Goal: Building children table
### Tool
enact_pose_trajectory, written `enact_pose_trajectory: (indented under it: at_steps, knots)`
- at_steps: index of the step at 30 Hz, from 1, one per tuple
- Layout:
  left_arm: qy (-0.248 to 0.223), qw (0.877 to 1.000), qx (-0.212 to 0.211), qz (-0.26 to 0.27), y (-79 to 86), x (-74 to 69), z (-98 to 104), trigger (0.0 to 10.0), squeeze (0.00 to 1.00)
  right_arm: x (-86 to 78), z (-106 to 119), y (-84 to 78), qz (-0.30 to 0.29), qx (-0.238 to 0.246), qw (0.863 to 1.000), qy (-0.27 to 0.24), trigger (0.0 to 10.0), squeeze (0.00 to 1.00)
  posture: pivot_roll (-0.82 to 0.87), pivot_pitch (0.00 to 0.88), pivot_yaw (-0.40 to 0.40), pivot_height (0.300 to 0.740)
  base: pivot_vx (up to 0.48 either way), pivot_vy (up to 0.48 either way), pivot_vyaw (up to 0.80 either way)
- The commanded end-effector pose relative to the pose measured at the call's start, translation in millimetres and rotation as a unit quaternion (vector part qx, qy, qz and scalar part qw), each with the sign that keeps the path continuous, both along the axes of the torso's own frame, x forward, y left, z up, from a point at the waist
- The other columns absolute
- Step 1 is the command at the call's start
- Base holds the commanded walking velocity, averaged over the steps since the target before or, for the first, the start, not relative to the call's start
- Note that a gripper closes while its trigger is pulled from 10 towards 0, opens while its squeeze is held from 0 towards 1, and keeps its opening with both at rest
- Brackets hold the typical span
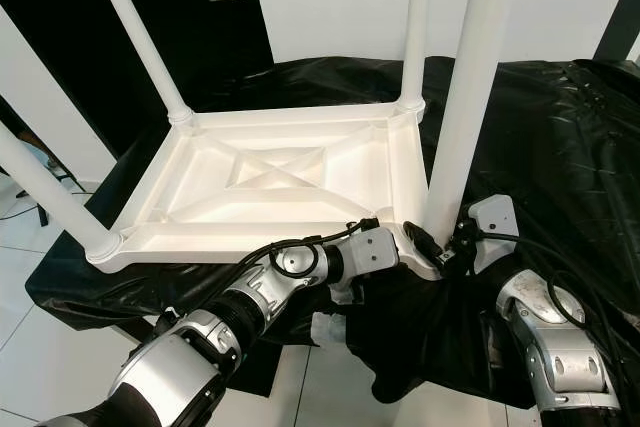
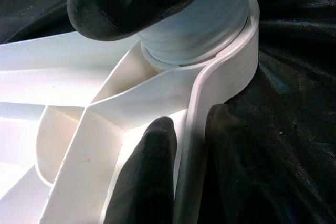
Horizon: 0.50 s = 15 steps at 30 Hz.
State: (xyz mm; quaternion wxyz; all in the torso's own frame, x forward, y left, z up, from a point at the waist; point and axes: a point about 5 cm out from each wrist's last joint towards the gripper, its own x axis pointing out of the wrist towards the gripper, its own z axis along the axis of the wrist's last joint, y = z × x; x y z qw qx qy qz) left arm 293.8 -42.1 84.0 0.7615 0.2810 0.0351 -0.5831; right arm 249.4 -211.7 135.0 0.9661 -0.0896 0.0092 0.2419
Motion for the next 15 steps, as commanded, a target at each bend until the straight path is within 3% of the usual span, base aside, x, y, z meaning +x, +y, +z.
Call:
enact_pose_trajectory:
  at_steps: [1,4,5,7,14,15]
  knots:
    - [0.060,0.994,0.069,0.062,11.5,-17.4,-46,10.0,0.00,-4.3,-11,6.6,0.007,0.008,1.000,0.029,0.0,0.00,0.01,0.000,0.096,0.740,0.000,0.000,0.00]
    - [0.060,0.994,0.069,0.061,11.5,-17.5,-46,10.0,0.00,-4.7,-12,7.0,0.005,0.009,1.000,0.029,0.0,0.00,0.01,0.000,0.096,0.740,0.000,0.000,0.00]
    - [0.059,0.994,0.069,0.061,11.0,-17.2,-46,10.0,0.00,-7.5,-13,10.2,-0.094,0.042,0.995,0.006,0.0,0.00,0.01,0.000,0.093,0.740,0.000,0.000,0.00]
    - [0.058,0.994,0.068,0.060,10.1,-17.1,-45,10.0,0.00,-17.8,-19,10.9,-0.210,0.069,0.975,-0.016,0.0,0.00,0.01,0.000,0.092,0.740,0.000,0.000,0.00]
    - [0.058,0.994,0.069,0.059,10.2,-17.3,-45,10.0,0.00,-26.9,-17,8.1,-0.311,0.087,0.945,-0.044,0.0,0.00,0.01,0.000,0.092,0.740,0.000,0.000,0.00]
    - [0.058,0.994,0.070,0.059,10.3,-17.3,-45,10.0,0.00,-26.5,-15,7.3,-0.337,0.087,0.936,-0.056,0.0,0.00,0.01,0.000,0.092,0.740,0.000,0.000,0.00]
